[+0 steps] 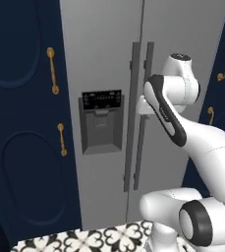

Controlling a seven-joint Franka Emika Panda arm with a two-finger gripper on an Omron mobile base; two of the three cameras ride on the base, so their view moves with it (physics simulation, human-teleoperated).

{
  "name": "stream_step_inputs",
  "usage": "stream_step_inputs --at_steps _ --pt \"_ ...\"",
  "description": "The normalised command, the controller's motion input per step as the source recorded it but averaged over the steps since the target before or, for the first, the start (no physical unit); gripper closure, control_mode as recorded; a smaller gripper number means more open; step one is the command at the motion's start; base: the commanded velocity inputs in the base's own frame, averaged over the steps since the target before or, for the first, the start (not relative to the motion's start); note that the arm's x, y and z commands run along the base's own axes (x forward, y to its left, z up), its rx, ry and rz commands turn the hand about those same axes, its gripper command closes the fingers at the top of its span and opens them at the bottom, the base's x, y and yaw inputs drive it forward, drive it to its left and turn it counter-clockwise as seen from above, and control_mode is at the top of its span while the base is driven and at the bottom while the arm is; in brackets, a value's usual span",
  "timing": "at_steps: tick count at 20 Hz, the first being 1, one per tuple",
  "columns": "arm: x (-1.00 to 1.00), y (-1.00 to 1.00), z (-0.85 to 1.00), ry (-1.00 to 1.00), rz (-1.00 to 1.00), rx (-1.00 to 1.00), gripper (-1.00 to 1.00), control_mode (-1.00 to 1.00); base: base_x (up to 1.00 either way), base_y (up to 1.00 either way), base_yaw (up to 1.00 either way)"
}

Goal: Take the strawberry from the fridge and place it on top of the pancake, located on the dining counter.

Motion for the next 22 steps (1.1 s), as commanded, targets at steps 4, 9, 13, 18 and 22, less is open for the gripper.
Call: stream_step_inputs --at_steps 4,9,13,18,22 --pt "0.0 0.0 0.0 0.0 0.0 0.0 -1.0 1.0 -0.54 -0.47 0.0" --pt "0.0 0.0 0.0 0.0 0.0 0.0 -1.0 1.0 -0.37 -0.13 0.0" --pt "0.0 0.0 0.0 0.0 0.0 0.0 -1.0 1.0 0.0 0.0 0.0" --pt "0.0 0.0 0.0 0.0 0.0 0.0 -1.0 1.0 0.27 0.0 0.0" --pt "0.55 -0.19 0.26 -0.21 0.0 0.0 -1.0 -1.0 0.0 0.0 0.0"
